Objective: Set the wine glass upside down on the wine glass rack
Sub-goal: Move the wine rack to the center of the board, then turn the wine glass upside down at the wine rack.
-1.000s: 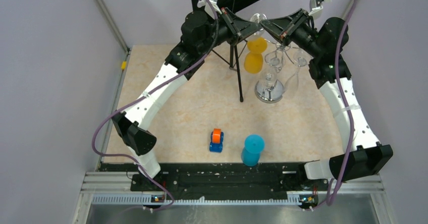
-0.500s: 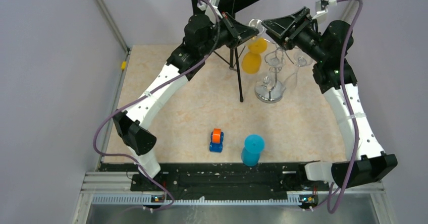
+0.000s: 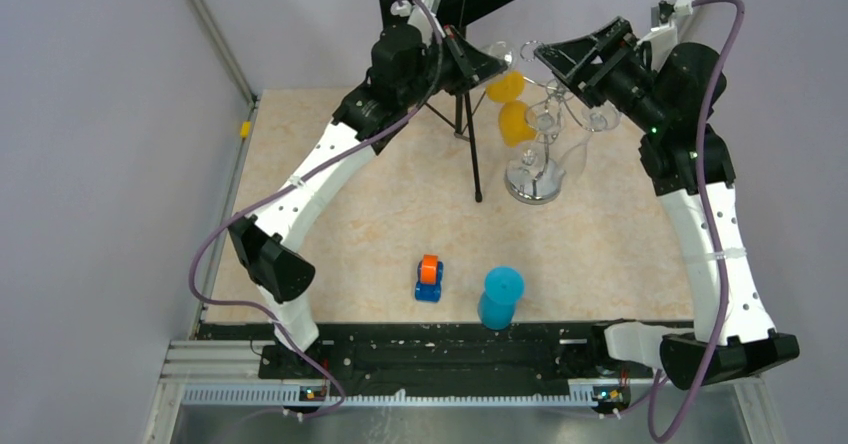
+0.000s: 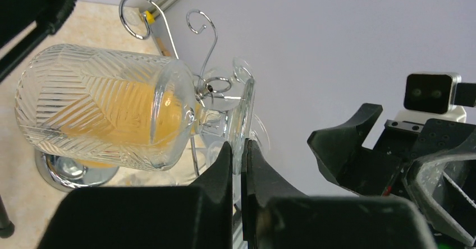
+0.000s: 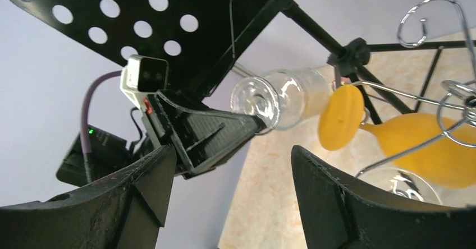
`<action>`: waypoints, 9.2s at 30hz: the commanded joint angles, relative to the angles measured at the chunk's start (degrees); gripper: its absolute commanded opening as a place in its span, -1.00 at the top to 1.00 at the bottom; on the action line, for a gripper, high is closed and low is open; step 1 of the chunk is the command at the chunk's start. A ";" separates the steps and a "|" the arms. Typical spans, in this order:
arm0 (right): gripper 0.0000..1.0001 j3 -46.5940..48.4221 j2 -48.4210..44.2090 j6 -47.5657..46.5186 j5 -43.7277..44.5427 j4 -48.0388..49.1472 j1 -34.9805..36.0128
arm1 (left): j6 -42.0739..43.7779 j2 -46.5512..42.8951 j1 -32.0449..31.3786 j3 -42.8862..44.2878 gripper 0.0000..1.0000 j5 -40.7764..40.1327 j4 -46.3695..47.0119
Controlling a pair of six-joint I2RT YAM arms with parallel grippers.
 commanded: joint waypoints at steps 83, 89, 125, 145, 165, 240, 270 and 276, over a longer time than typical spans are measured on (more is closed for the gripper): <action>0.70 9.42 16.57 -51.03 11.74 -13.48 -2.49 | 5.22 -14.23 1.22 -8.26 1.00 -2.62 4.26; 0.89 6.70 14.09 -51.70 11.50 -11.16 -2.52 | 4.70 -13.92 1.32 -8.70 1.00 -2.07 4.40; 1.00 6.15 5.98 -52.42 2.44 -15.05 -3.40 | 2.49 -13.65 1.47 -8.87 1.00 -1.66 3.80; 1.00 11.96 4.42 -48.91 -4.09 -18.37 -4.97 | 2.62 -14.17 1.48 -9.22 1.00 -1.21 3.17; 1.00 20.83 7.48 -55.12 -11.58 -29.33 -4.98 | 2.36 -14.36 1.46 -9.51 1.00 -1.46 3.30; -0.28 6.33 5.69 -14.36 -22.75 1.29 -7.01 | 7.60 -2.92 -0.35 2.97 1.00 4.06 9.15; 0.15 4.39 15.28 1.74 -34.37 22.31 -2.60 | 6.95 -7.35 -0.61 -1.01 1.00 8.06 12.04; 0.60 5.27 16.72 3.94 -34.75 24.75 -2.03 | 6.77 -7.73 -0.60 -1.60 1.00 7.98 12.07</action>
